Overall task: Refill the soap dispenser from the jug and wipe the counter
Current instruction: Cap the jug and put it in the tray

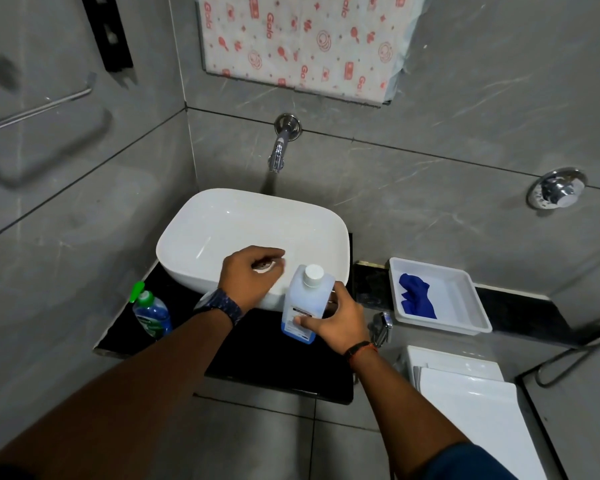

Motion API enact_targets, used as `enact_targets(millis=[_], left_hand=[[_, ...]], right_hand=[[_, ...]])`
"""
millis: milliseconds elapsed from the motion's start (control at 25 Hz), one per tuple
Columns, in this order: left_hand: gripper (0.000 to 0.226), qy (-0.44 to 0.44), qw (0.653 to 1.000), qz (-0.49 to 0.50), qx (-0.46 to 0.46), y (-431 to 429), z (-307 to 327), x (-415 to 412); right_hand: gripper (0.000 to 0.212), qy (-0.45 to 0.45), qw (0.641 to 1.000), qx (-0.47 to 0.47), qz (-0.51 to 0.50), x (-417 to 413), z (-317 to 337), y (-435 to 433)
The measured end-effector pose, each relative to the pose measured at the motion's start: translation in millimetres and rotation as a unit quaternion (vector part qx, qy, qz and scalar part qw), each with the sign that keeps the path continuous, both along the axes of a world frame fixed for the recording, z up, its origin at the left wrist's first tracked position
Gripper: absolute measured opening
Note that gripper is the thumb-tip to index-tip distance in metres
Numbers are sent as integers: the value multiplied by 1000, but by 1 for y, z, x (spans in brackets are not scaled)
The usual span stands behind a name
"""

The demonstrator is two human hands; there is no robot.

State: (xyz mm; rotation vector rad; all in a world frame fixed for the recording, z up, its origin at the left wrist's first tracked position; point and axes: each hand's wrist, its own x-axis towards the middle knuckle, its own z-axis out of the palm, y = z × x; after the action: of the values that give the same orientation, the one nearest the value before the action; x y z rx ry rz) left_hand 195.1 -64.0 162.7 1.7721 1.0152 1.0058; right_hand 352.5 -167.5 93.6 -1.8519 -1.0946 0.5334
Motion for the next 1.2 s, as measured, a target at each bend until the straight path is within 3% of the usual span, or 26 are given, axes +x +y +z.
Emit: enact_targets(millis=[120,320,360,480,560,680,760,880,1200], left_hand=[[39,68,993,-88,32,-8,5,17],[21,101,974,-187,83,2,10,28],[30,104,972,-198,76,4,9,26],[99,107,977,-186,10,11,-6,16],[121,145,970,-195,-28,13,-26,8],[104,146,964,-212,-69,13,-49,9],[88,118,973,-185,-73,14,-53,17],[82,95,983,-144,-69,15,-52,28],[64,92,980,-177,-9,32,-36,71]], right_hand=[[71,-6,1000,0,20,-4,4,3],[79,-1,998,-18,56,-2,9,3],[80,2,998,-19,59,-1,9,2],[78,34,999,12,40,8,14,0],[77,65,997,29,39,16,21,3],[76,87,994,34,54,24,32,9],[77,104,992,41,63,28,36,11],[80,111,991,62,49,25,41,13],[74,-6,982,77,-174,13,66,38]])
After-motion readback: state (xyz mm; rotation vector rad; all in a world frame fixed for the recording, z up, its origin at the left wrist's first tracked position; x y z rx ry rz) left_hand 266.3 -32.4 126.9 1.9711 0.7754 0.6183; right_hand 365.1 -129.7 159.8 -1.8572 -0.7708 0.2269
